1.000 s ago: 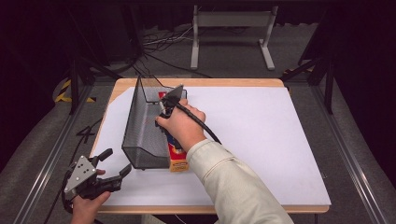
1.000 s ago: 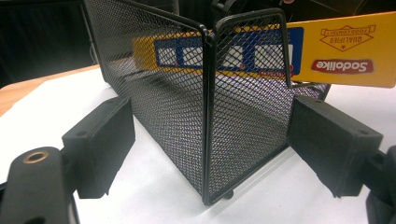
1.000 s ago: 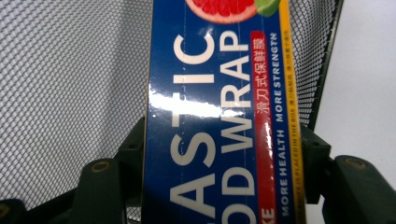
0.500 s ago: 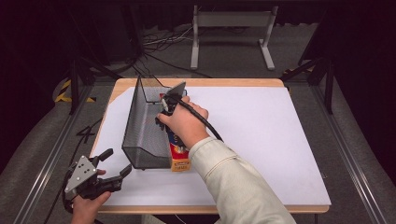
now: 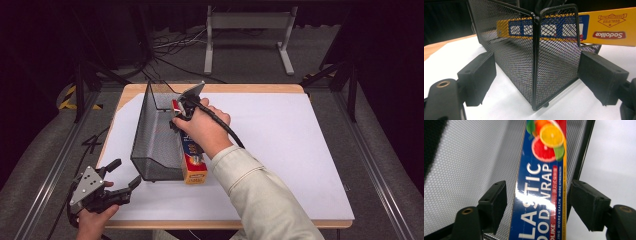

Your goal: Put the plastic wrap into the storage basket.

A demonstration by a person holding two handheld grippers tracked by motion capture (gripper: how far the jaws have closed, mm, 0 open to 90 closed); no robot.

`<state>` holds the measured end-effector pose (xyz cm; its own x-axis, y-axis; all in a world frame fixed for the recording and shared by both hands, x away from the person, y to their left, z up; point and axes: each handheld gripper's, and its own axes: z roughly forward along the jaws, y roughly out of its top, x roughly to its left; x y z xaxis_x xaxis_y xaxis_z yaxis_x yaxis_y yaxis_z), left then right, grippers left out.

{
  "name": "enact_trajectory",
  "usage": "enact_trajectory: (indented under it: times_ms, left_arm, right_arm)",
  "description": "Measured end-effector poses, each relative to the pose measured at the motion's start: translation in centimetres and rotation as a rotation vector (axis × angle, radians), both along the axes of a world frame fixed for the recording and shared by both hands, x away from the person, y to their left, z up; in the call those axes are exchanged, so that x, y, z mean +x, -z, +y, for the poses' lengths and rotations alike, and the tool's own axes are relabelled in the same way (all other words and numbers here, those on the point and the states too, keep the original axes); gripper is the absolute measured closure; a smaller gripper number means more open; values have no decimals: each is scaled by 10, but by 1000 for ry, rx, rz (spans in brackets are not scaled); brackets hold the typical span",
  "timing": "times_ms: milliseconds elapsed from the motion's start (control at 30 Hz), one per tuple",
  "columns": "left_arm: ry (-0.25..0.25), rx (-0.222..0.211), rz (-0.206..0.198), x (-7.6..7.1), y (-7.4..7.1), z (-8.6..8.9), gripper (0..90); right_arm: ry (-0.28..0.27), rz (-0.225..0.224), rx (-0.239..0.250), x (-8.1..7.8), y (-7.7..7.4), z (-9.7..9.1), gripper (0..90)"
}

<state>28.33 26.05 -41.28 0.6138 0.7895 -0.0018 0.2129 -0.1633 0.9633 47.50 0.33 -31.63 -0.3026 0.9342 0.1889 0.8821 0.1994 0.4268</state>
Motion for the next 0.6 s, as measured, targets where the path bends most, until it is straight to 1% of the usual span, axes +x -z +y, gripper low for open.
enact_trajectory:
  times_ms: [67,100,133,300,333,400,433,500,600]
  left_arm:
    - [-2,7,-5,0,0,0,164]
    - [-4,8,-3,-1,0,1,164]
    - [-5,6,-2,-1,0,1,164]
    - [-12,8,-2,-3,0,2,164]
    - [-13,7,-2,-3,0,2,164]
    - [-14,7,-5,-3,0,2,164]
    - [-14,4,-3,-3,0,2,164]
    - [-14,5,-4,-3,0,2,164]
    - [-17,1,-2,-2,0,2,164]
  right_arm:
    - [-26,-43,44,-4,-9,-5,307]
    - [-43,-71,58,-5,-12,-8,306]
    - [-64,-114,76,-7,-17,-13,305]
    - [-126,-231,131,-15,-27,-30,305]
    - [-126,-231,131,-15,-27,-30,305]
    - [-147,-267,154,-19,-31,-36,305]
    - [-149,-274,163,-20,-33,-38,305]
    - [-162,-308,174,-24,-36,-44,302]
    - [-168,-330,171,-30,-40,-50,302]
